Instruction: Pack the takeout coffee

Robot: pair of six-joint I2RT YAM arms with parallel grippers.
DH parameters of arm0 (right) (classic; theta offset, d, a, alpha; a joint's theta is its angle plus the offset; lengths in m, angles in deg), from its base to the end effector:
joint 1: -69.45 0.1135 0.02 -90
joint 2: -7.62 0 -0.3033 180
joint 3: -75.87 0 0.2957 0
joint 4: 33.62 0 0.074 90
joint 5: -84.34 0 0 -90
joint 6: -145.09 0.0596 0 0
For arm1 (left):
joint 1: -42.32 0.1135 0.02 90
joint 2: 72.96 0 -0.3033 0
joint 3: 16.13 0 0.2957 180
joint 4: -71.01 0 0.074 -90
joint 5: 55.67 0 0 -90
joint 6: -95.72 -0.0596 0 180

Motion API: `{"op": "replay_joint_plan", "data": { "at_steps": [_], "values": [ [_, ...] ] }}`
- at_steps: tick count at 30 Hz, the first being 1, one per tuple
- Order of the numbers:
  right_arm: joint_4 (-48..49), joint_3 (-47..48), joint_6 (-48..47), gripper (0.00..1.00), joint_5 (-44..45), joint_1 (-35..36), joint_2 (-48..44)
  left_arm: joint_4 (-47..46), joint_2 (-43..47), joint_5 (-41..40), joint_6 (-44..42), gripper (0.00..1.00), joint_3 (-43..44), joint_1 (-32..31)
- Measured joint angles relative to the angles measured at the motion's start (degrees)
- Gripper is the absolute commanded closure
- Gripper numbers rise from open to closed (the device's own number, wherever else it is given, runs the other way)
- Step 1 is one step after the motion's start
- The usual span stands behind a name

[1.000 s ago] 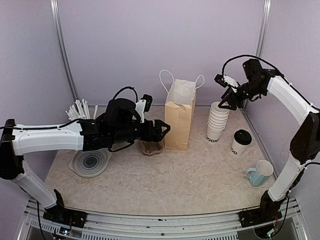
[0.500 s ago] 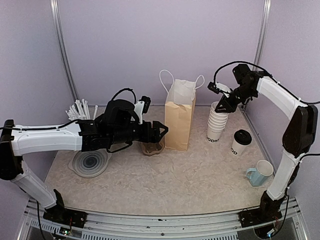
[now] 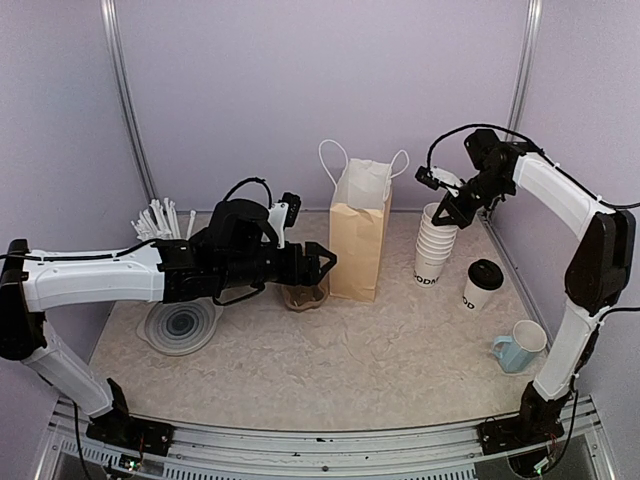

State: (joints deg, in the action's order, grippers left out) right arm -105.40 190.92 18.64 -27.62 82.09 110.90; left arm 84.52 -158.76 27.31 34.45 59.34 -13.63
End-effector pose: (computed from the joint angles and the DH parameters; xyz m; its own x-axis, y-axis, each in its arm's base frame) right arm 0.4281 0.1189 0.3570 -0.4509 -0.6658 -0.5945 -0.8121 0.5824 -0.0364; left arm 0.2359 -0.3360 0.3091 -0.5636 -0.0180 -0.8258 0.5574 0.7295 -0.3964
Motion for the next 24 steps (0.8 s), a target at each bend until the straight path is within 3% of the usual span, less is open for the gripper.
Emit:
{"op": "replay_joint_plan", "data": {
  "at_steps": [11, 24],
  "values": [
    [2.4, 0.2, 0.2, 1.0, 3.8, 0.3, -0.7, 0.1, 0.0, 0.2, 0.6, 0.15, -0.8, 0.0],
    [3.0, 5.7, 1.8, 1.0, 1.5, 0.7, -5.1, 0.3, 0.0, 0.3, 1.0, 0.16, -0.9, 0.2]
  ]
}}
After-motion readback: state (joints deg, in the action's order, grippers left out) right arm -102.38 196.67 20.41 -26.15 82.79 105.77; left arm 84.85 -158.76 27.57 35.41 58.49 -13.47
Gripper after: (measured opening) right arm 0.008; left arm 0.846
